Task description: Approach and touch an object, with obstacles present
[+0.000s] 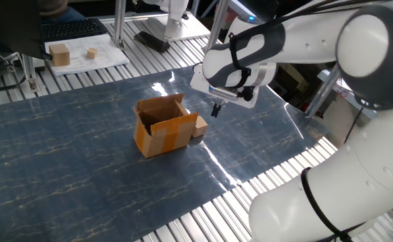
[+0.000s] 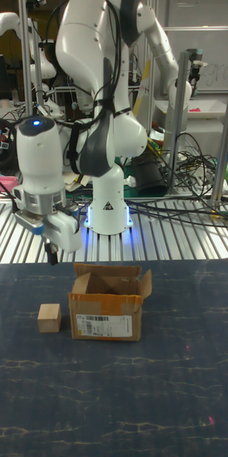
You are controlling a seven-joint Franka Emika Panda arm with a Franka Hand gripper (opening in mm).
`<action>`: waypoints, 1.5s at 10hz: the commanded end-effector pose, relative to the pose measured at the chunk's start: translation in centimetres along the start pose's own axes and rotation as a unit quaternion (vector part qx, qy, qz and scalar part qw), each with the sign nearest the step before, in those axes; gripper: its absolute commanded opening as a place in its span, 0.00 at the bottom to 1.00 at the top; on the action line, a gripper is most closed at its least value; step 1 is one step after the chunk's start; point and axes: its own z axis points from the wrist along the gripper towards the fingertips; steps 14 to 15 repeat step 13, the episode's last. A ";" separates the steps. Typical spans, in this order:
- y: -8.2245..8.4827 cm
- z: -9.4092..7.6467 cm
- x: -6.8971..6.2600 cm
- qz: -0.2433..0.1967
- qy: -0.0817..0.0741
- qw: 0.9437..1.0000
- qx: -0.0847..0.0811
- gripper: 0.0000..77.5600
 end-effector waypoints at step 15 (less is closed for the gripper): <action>-1.8 -7.0 3.6 -0.301 0.005 0.953 0.029 0.00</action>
